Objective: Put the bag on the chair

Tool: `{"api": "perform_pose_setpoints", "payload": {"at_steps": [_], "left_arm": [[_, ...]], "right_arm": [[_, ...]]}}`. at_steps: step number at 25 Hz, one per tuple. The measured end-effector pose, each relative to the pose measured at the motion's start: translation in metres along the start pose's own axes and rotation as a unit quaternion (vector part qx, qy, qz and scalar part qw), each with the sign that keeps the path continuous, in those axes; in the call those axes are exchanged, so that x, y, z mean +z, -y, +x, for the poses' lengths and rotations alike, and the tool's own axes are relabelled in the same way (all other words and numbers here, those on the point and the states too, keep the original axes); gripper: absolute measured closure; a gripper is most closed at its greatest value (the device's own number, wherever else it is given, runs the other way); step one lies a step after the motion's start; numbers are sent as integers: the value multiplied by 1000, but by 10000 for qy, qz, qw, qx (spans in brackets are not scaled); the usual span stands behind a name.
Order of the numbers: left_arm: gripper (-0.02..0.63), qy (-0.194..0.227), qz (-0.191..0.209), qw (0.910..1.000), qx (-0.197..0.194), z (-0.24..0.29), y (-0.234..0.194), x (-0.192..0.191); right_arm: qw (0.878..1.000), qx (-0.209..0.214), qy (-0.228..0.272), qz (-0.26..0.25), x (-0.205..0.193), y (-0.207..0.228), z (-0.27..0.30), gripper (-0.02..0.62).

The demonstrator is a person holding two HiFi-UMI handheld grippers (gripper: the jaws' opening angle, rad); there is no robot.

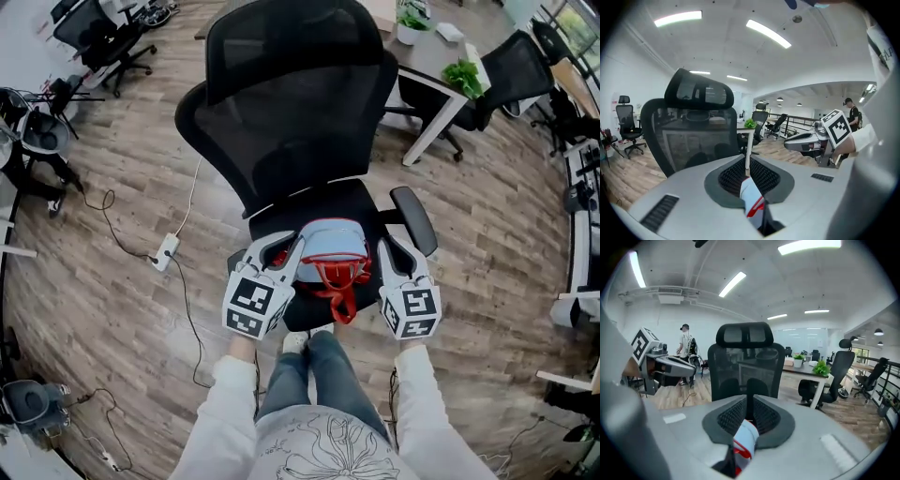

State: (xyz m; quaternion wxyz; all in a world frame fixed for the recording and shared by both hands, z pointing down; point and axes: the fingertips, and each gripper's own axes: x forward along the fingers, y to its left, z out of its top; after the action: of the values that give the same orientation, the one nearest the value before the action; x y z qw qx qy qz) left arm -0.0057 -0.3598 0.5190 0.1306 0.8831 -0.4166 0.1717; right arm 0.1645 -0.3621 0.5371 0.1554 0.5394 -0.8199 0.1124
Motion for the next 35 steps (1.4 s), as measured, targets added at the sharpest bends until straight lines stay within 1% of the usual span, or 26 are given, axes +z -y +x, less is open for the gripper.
{"api": "perform_pose_setpoints", "payload": {"at_steps": [3,5,7,9,12,16,21,24,27,32,35], "left_arm": [[575,217,118,9996,110,-17,10,31],[581,391,76,9990,218,-30,16,52],[581,648,32,9974,311,-42,20,77],[581,919,85,9949,406,-55,21,100],[581,1172,235,9911,584,-75,23,126],[581,1457,210,9861,767,-98,20,151],[581,1760,149,9799,931,-118,16,169],[581,1904,104,9753,1114,-130,13,176],[581,1996,61,9713,1291,-140,9,181],[583,2107,23,9675,1397,-149,6,188],[583,2128,24,9664,1440,-153,6,190]], "right_arm": [[9992,-137,374,78,37,-2,-22,543],[9979,-194,597,135,62,-4,-38,543],[9959,-239,854,157,87,-5,-51,544],[9932,-289,1118,132,110,-6,-62,545],[9894,-372,1399,125,135,-11,-80,543],[9847,-502,1664,136,160,-13,-98,544],[9795,-602,1922,66,182,-12,-116,543],[9768,-630,2045,56,192,-13,-126,544],[9753,-661,2105,55,199,-14,-131,545],[9742,-626,2166,97,205,-17,-132,545],[9749,-572,2152,31,209,-22,-132,545]]}}
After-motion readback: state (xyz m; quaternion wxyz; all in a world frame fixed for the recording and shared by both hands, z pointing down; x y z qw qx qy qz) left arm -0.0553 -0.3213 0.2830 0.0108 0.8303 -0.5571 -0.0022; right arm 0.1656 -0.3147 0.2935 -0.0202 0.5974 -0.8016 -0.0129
